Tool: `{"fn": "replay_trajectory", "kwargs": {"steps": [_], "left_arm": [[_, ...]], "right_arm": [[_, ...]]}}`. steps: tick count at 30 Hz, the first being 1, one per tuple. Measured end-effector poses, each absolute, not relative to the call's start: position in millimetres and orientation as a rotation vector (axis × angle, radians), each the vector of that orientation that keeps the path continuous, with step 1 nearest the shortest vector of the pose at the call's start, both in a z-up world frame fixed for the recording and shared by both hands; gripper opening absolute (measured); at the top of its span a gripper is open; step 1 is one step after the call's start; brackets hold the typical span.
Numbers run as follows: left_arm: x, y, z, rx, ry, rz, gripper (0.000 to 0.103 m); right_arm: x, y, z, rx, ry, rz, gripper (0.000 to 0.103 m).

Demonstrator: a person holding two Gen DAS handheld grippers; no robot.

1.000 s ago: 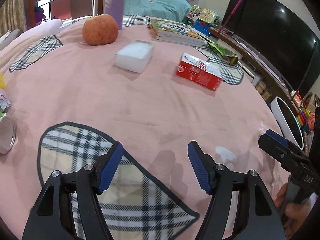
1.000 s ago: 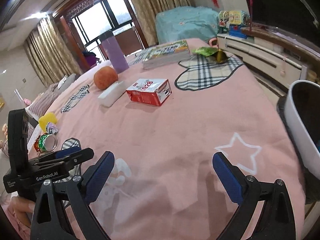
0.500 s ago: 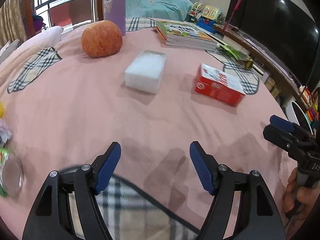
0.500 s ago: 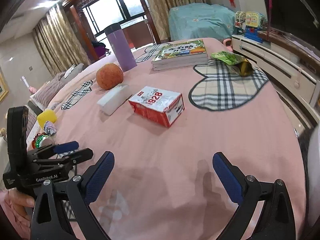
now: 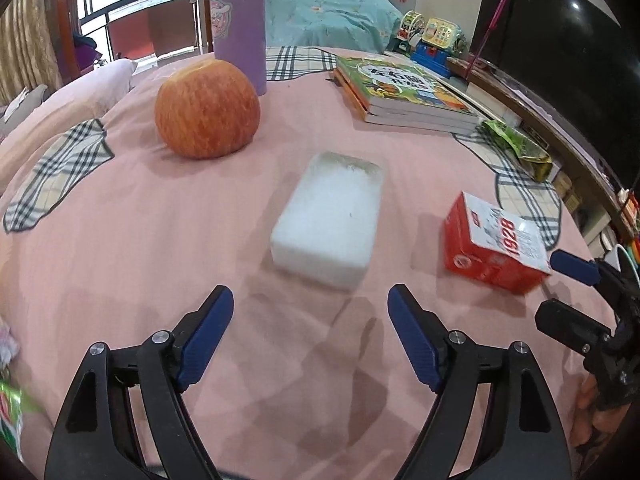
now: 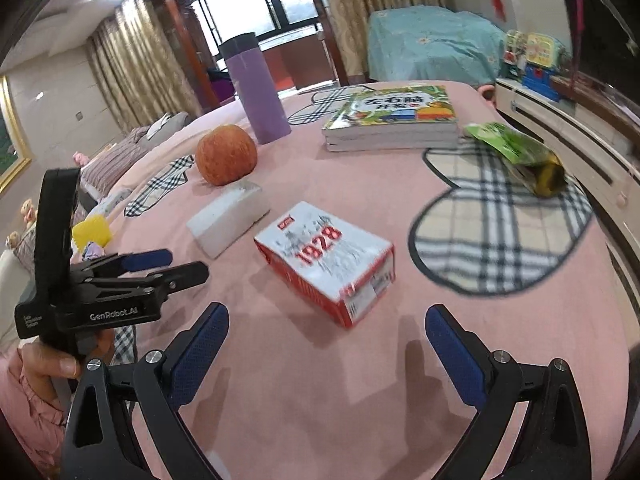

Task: Collect trash
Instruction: 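Move both open tools back over the bed toward the sponge and milk carton, then grasp the white sponge with the left tool while the right tool grasps the red-and-white milk carton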

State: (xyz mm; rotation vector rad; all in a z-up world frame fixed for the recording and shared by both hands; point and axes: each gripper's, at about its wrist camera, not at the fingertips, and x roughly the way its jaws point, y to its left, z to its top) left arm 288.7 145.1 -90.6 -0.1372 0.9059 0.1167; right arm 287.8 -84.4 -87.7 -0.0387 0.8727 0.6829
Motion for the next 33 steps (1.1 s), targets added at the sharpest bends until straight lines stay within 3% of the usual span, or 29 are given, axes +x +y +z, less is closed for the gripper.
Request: {"fn": "replay_trajectory", "kwargs": {"steps": [7,9,11,12,14,33], "left_arm": [[299.2,149.5,-94.0,-0.147,0.898,0.108,0.081],[298.8,148.0,-93.4,-0.147,0.888,0.097,0.071],[298.9,146.3,-94.4,-0.139,0.892,0.089,0.05],[298.8,145.1,-94.1,-0.134,0.89,0.087,0.048],[295.7,140.9,-92.0,-0.118,0.877,0.076,0.045],[193.1,44.4,-82.0,-0.171,0.908,-0.141,0.046]], "right_arm": [[306.5,-69.7,-91.8,-0.108,0.881,0.694,0.1],[310.4,-67.2,-93.4,-0.113,0.891,0.697,0.099],[311.8,-66.5,-93.6,-0.113,0.891,0.703,0.096],[311.4,-66.3,-93.4,-0.116,0.888,0.7,0.091],[307.5,-67.0,-93.0,-0.127,0.876,0.681,0.066],[198.5,-193.7,-70.6,0.111,0.819,0.259,0.063]]}}
